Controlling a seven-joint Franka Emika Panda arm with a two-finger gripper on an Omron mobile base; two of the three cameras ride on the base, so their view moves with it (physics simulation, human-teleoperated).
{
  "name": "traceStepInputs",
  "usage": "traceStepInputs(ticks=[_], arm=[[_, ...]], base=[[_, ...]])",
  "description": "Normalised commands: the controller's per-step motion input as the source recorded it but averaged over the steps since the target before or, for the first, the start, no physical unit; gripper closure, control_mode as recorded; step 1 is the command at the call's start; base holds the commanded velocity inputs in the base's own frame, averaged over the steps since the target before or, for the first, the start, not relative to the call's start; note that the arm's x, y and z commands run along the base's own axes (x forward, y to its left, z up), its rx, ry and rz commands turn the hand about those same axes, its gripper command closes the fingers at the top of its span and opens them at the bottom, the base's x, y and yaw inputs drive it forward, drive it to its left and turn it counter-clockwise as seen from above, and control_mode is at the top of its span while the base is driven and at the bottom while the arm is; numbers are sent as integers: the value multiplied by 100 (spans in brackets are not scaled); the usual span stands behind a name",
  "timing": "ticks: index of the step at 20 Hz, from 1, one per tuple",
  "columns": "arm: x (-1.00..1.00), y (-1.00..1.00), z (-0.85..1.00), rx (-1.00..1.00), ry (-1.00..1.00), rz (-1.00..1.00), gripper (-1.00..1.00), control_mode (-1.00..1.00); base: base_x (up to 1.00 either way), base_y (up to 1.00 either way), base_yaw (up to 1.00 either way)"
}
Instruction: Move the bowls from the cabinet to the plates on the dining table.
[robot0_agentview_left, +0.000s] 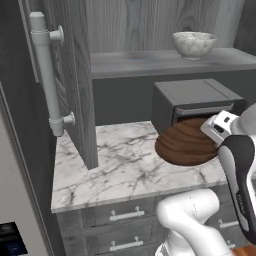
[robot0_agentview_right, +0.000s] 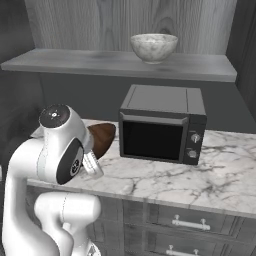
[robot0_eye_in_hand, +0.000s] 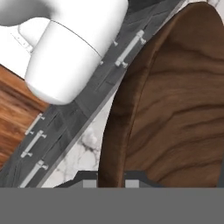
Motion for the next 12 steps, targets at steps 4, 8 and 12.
traceStepInputs(ticks=[4, 8, 12], arm=[[43, 0, -28, 0, -6, 0, 100, -100], [37, 0, -28, 0, -6, 0, 100, -100], [17, 3, -18, 0, -6, 1, 100, -100]], base=[[0, 0, 0], [0, 0, 0], [0, 0, 0]])
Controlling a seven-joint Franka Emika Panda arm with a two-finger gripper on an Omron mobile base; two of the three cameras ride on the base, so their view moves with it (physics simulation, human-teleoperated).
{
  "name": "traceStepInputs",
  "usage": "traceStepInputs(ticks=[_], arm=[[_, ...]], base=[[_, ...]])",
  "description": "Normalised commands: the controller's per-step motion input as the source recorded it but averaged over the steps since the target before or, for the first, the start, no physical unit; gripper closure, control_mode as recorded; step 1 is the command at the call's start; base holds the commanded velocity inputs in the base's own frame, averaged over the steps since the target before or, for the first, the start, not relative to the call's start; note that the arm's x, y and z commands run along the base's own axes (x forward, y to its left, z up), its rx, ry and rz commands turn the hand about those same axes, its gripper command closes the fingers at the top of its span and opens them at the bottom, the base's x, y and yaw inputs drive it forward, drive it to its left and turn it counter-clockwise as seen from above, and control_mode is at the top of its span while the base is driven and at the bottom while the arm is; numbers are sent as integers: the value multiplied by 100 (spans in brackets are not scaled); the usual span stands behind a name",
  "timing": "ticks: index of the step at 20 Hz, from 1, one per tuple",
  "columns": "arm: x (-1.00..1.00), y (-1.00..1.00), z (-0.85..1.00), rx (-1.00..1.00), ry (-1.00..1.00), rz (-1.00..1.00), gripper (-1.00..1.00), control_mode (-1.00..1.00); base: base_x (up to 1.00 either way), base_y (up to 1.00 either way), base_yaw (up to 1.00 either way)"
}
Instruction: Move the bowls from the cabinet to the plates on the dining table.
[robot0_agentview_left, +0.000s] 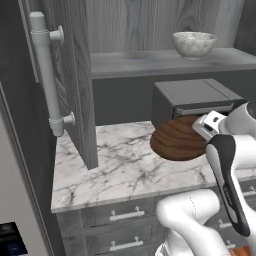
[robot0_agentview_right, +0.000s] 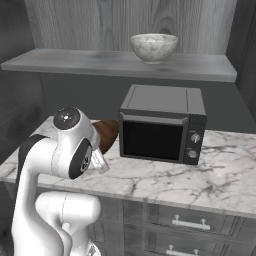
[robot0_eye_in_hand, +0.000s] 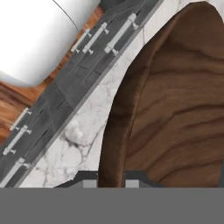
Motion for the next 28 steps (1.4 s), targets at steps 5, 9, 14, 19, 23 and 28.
traceStepInputs(ticks=[5, 9, 14, 19, 23, 28], arm=[[22, 4, -8, 0, -1, 0, 100, -100], [19, 24, -8, 0, 0, 0, 100, -100], [3, 13, -5, 0, 0, 0, 100, 100], [0, 0, 0, 0, 0, 0, 100, 100], [0, 0, 0, 0, 0, 0, 100, 100], [0, 0, 0, 0, 0, 0, 100, 100]], base=[[0, 0, 0], [0, 0, 0], [0, 16, 1], [-5, 9, 1], [-58, -1, 6], [-74, -12, 8]])
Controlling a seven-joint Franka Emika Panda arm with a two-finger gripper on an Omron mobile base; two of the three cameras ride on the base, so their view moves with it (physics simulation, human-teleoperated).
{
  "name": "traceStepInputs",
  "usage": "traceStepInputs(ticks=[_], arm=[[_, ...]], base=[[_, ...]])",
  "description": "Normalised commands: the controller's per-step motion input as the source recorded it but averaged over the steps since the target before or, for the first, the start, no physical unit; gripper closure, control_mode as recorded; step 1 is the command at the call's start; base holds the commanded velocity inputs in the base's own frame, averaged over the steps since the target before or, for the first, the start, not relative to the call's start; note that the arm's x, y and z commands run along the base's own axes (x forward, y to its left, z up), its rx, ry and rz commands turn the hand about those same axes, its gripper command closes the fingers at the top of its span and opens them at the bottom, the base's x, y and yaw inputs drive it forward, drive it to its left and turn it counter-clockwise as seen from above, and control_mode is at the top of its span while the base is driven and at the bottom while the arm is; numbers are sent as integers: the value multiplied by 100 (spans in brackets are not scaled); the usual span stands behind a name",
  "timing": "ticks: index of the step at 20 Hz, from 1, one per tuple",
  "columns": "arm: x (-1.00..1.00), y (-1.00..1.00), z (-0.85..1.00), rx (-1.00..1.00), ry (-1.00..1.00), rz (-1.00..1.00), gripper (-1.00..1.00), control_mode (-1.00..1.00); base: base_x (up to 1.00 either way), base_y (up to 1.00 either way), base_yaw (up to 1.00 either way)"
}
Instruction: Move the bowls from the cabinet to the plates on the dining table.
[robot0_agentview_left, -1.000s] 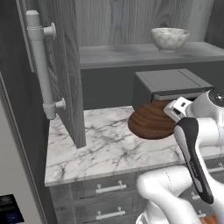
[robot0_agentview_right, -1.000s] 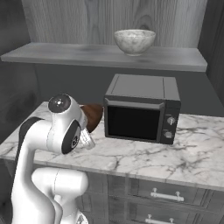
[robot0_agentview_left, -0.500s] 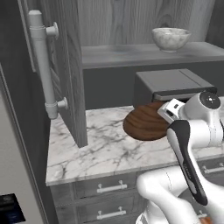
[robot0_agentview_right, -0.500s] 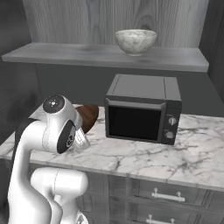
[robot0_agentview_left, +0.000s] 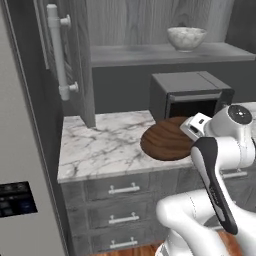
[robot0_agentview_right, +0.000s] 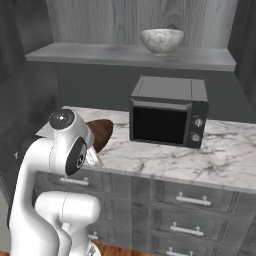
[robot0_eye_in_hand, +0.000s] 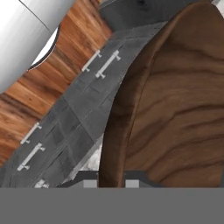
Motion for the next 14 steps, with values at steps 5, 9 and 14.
traceStepInputs(ticks=[5, 9, 14], arm=[[0, 0, 0, 0, 0, 0, 100, 100], [0, 0, 0, 0, 0, 0, 100, 100], [0, 0, 0, 0, 0, 0, 100, 100]], base=[[-38, -24, 2], [-15, -27, -1], [-1, -17, -26]])
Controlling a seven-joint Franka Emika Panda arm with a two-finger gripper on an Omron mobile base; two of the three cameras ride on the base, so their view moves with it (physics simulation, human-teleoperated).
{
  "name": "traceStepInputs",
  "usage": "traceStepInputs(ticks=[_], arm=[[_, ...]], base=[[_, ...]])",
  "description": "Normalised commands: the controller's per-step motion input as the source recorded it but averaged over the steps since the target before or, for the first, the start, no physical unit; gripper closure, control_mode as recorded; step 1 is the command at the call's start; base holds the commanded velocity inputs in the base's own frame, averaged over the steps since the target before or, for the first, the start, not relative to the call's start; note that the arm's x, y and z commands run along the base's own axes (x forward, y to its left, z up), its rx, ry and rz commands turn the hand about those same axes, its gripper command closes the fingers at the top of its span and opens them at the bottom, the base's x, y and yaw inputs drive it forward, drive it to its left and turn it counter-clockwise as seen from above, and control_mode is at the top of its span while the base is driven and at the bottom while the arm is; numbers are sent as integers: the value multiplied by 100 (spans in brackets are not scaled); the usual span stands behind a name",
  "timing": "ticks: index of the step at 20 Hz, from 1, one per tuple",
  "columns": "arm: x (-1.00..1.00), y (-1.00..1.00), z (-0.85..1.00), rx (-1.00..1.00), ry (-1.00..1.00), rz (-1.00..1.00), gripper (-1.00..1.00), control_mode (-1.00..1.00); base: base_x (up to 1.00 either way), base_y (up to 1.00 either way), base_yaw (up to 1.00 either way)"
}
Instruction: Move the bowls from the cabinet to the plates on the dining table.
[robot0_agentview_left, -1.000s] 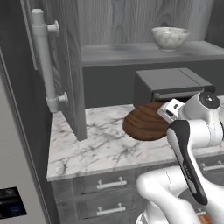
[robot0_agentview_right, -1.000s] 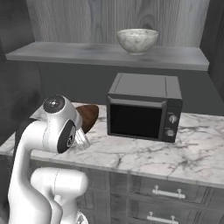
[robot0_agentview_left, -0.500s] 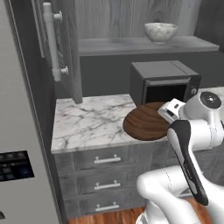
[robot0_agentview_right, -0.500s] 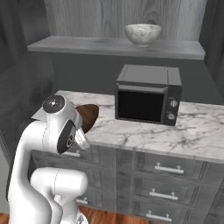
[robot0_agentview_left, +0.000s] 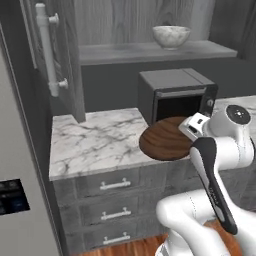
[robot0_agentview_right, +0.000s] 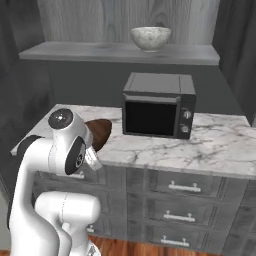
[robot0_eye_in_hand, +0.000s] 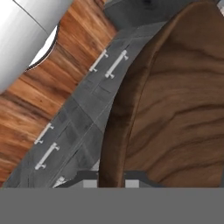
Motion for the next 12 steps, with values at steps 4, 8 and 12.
traceStepInputs(ticks=[4, 8, 12], arm=[[0, 0, 0, 0, 0, 0, 100, 100], [0, 0, 0, 0, 0, 0, 100, 100], [0, 0, 0, 0, 0, 0, 100, 100]], base=[[-8, -7, -44], [-8, -8, -48], [-30, -19, -44]])
